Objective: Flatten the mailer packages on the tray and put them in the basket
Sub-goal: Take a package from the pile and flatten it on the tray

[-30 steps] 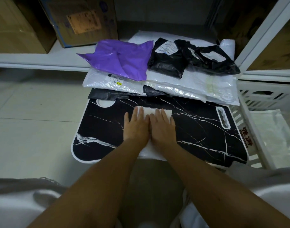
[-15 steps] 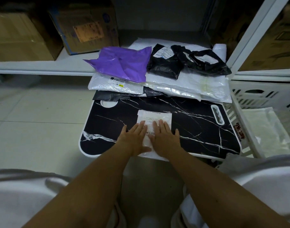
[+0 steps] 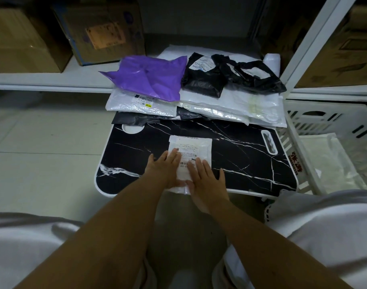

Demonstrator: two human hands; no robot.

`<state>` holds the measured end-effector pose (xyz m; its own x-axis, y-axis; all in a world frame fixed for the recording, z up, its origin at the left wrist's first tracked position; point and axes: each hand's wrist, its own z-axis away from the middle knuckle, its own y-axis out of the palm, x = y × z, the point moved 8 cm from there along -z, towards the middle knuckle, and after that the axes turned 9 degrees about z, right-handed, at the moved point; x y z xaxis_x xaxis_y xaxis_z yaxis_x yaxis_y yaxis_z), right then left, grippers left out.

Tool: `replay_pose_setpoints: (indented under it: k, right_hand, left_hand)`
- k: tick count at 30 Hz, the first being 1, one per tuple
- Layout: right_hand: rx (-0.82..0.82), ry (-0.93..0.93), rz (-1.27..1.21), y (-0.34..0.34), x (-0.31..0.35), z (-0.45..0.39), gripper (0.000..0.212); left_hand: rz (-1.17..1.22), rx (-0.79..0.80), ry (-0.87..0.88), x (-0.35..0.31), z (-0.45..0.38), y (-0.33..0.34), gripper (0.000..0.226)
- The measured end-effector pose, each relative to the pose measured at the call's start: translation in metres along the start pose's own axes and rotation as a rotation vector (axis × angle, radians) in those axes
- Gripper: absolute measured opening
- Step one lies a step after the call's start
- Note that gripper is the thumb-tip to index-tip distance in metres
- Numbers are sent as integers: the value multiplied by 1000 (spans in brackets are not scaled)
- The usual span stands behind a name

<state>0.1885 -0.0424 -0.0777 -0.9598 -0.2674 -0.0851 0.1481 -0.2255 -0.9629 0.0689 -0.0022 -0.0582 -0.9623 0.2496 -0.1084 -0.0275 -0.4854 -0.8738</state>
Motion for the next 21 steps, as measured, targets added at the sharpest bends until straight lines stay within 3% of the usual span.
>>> replay_pose_setpoints:
  k: [9, 14, 16, 18, 21]
  right_hand:
    - [57, -55, 3, -7, -1, 1, 62]
    - [88, -118, -51, -14, -9, 5, 78]
    - [-14, 3, -198, -24, -20, 4, 65]
    - [-148, 277, -388, -34, -41, 6, 45]
    - [-158, 566, -669, -36, -55, 11, 35]
  left_hand:
    - [-69, 18, -1, 0, 4, -3, 127]
    - [-63, 13, -27, 3, 6, -3, 124]
    - [92, 2, -77, 6, 6, -2, 103]
    - [313, -58, -147, 8, 6, -5, 73]
    - [437, -189, -198, 1, 10, -16, 45]
